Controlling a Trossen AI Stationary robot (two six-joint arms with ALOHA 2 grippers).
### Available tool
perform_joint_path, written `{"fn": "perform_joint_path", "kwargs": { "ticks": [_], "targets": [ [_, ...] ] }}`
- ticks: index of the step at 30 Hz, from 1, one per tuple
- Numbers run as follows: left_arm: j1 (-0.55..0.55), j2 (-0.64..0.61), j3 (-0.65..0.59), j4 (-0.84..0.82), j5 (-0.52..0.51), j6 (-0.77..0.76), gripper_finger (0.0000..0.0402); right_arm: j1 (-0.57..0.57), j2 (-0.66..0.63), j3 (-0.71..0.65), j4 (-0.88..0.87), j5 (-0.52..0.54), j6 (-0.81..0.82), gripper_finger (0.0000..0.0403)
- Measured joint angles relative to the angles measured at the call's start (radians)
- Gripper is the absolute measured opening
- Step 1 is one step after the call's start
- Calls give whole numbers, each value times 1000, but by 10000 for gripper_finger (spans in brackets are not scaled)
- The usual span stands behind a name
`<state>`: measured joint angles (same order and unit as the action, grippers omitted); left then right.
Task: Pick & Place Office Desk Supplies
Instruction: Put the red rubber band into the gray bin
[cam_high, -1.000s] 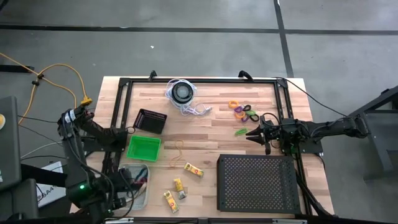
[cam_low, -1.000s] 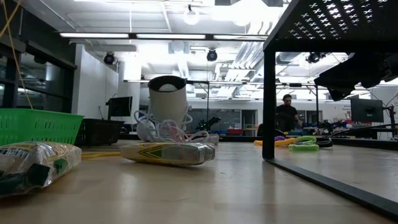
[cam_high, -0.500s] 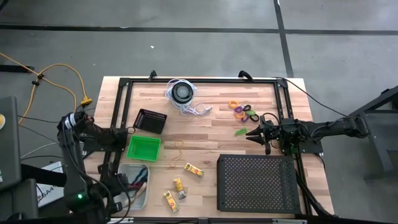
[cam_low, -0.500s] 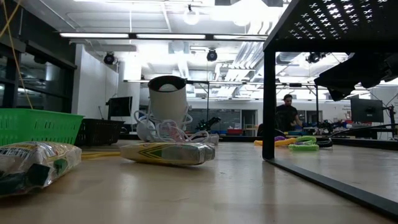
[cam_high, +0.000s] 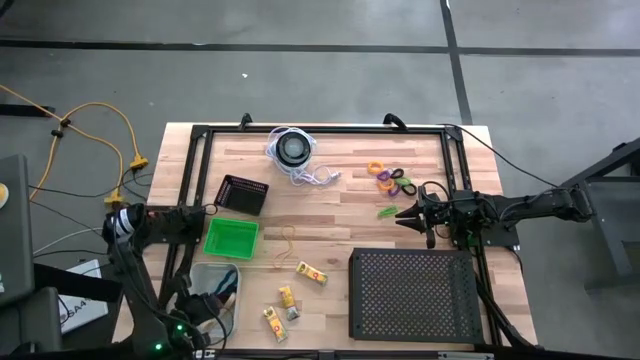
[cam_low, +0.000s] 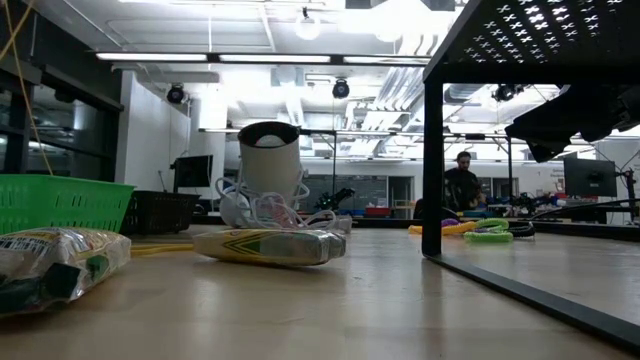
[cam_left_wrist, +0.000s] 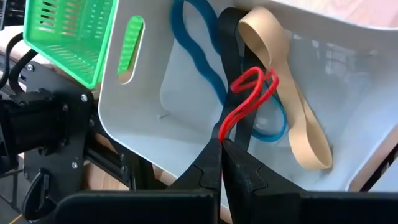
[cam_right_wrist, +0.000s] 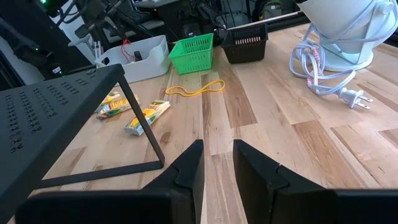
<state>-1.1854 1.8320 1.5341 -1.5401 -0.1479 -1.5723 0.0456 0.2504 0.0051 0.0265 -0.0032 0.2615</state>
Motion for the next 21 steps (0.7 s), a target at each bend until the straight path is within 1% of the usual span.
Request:
{"fn": "perform_joint_path", "kwargs": {
  "ticks": [8,17,21],
  "targets": [
    [0,0,0,-1,-14,-19,6,0,0,0,0,0,0,73],
    [0,0,0,-1,-14,-26,47,0,0,0,0,0,0,73],
    [0,0,0,-1,-14,-26,57,0,0,0,0,0,0,73]
  ]
}}
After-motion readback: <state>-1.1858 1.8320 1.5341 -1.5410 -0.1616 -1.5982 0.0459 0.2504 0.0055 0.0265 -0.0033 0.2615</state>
